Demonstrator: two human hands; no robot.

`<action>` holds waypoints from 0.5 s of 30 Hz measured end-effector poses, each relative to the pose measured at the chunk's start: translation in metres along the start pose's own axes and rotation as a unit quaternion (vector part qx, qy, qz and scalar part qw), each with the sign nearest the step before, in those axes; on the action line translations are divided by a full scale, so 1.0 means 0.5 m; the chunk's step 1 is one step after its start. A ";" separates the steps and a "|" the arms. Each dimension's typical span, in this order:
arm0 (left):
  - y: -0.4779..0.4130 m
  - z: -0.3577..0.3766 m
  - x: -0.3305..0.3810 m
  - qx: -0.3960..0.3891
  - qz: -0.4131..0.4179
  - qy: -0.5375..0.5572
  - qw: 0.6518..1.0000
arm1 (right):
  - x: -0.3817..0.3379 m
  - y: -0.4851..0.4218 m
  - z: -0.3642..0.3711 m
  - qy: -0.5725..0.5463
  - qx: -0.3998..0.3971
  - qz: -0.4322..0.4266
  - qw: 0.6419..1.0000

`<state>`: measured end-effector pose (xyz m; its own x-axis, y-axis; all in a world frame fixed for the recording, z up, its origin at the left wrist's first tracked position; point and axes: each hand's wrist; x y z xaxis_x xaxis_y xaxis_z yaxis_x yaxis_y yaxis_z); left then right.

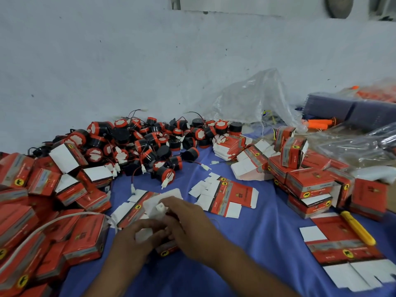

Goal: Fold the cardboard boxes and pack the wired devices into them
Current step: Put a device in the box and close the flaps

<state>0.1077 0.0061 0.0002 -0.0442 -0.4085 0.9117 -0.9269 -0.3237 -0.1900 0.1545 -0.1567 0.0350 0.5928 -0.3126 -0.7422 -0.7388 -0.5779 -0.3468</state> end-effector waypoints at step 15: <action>-0.026 0.049 -0.013 0.108 -0.104 0.152 0.977 | 0.004 0.015 -0.016 0.063 -0.057 -0.055 0.995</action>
<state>0.1291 -0.0079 -0.0123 -0.0027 -0.0544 0.9985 -0.8291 -0.5581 -0.0326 0.1525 -0.1680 0.0357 0.7087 -0.3298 -0.6236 -0.6300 -0.6937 -0.3490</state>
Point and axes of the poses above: each hand's wrist, its own y-axis away from the middle knuckle, its own z-axis out of the palm, x = y × z, and after that the axes turned 6 degrees about z, right-handed
